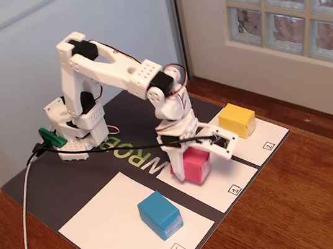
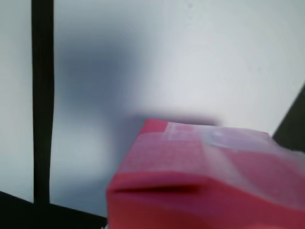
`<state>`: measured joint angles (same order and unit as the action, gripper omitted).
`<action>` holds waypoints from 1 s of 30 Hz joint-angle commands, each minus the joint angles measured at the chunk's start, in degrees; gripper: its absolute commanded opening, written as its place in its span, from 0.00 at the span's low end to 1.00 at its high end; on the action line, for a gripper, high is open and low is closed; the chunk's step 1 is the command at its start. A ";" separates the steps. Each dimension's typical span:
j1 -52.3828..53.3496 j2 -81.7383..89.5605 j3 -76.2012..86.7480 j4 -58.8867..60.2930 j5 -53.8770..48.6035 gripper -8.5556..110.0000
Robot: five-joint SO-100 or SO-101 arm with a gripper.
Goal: Move box red to home
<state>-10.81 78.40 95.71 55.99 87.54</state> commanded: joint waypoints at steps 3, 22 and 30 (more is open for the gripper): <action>1.05 13.18 -2.02 6.24 -0.70 0.07; 13.54 44.30 -1.05 30.94 -8.61 0.07; 26.02 50.62 4.92 35.24 -16.17 0.07</action>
<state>10.63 126.04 98.88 90.44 74.62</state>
